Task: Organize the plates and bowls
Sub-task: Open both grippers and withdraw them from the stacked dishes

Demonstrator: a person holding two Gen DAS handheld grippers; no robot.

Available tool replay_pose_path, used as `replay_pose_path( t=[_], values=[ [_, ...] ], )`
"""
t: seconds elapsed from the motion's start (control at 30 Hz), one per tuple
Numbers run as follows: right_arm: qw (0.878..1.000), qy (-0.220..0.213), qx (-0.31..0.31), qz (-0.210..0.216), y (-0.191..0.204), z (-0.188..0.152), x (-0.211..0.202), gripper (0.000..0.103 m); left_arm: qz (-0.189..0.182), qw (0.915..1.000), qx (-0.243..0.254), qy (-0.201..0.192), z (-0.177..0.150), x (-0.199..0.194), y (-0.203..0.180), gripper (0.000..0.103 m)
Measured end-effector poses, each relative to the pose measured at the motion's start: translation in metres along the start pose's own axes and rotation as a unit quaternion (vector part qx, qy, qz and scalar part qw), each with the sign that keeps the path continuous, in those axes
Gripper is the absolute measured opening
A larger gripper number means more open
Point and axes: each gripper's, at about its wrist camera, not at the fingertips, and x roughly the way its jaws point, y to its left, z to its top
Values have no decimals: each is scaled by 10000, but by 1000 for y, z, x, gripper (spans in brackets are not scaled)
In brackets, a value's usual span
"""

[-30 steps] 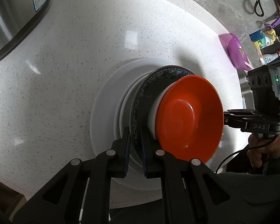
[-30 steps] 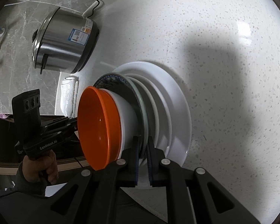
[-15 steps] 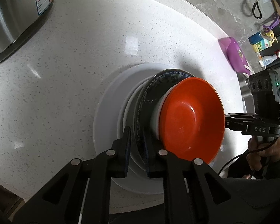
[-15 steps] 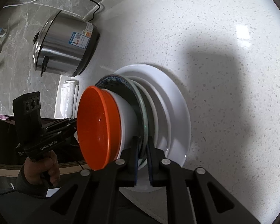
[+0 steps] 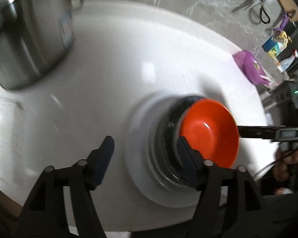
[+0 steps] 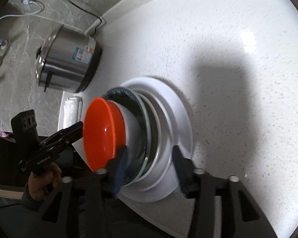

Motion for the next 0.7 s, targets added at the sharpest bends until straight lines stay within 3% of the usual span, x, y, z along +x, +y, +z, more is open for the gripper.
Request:
replay_pose_path(
  t=[0.1,0.2,0.27,0.37,0.7],
  values=[
    [9987,-423,35,-298,6,-1,-20,88,564,9969,245,-500,5,-18,-11,72],
    [9938,-833,-124,-720,20,-5,-36,103,966,9902,254,-973,9,-36,-23,72],
    [9876,-1077,-361,-1085,34,-9,-42,103,1347,9846,160,-1103,9,-45,-33,72],
    [9798,-1321,-627,-1363,51,-14,-47,103,1012,9891,42,-1069,9,-51,-43,72],
    [9680,-1740,-1042,-1479,71,-30,-56,103,1316,9883,-431,-633,-10,-56,-85,72]
  ],
)
